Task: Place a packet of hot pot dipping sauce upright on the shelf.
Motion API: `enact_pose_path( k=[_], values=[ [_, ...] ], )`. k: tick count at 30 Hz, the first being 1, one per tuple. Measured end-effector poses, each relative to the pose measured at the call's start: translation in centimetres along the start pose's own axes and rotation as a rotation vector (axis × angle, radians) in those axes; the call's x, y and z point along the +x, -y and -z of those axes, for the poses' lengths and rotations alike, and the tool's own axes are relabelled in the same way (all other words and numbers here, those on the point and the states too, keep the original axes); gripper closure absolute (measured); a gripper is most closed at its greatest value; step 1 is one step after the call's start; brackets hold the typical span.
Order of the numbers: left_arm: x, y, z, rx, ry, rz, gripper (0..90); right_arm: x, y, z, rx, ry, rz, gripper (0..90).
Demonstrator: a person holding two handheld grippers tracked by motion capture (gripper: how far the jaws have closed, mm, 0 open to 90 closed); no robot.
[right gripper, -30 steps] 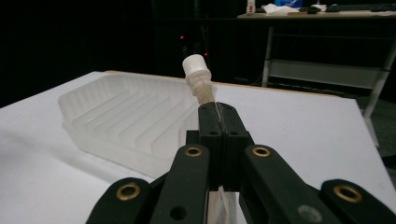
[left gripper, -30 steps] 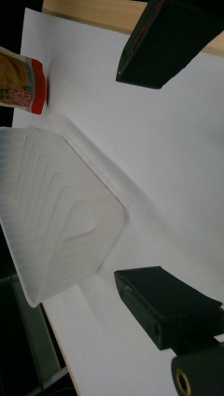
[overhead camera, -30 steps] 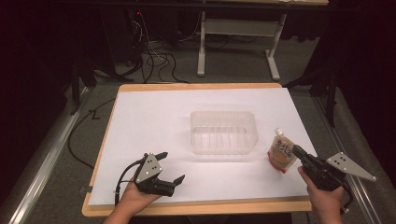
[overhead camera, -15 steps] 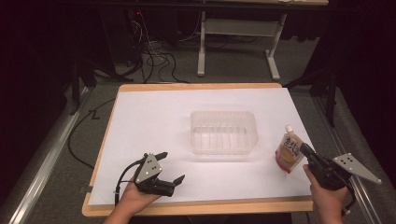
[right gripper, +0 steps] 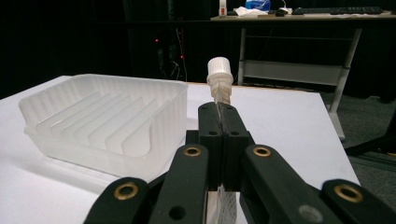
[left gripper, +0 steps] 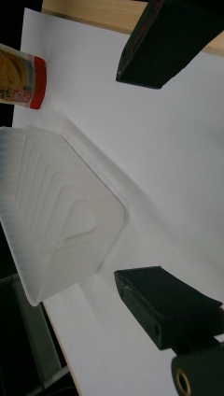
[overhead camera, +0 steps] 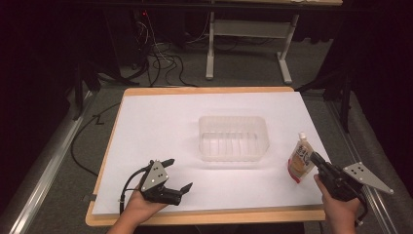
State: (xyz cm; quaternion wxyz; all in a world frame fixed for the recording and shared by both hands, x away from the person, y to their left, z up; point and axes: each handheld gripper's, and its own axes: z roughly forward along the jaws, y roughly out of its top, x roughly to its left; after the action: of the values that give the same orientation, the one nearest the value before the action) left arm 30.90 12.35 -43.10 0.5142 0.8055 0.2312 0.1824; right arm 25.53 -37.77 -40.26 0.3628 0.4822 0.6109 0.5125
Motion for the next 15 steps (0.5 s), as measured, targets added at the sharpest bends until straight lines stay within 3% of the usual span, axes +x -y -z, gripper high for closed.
enact_pose_path(
  k=[12,15],
  values=[
    [-0.07,0.01,-0.08,0.004,0.002,-0.003,6.3,0.13,0.08,0.15,-0.003,0.002,0.018,87.0],
    [-0.16,0.02,-0.12,0.006,0.005,-0.005,6.3,0.08,0.25,-0.02,0.013,0.001,0.008,78.5]
  ],
)
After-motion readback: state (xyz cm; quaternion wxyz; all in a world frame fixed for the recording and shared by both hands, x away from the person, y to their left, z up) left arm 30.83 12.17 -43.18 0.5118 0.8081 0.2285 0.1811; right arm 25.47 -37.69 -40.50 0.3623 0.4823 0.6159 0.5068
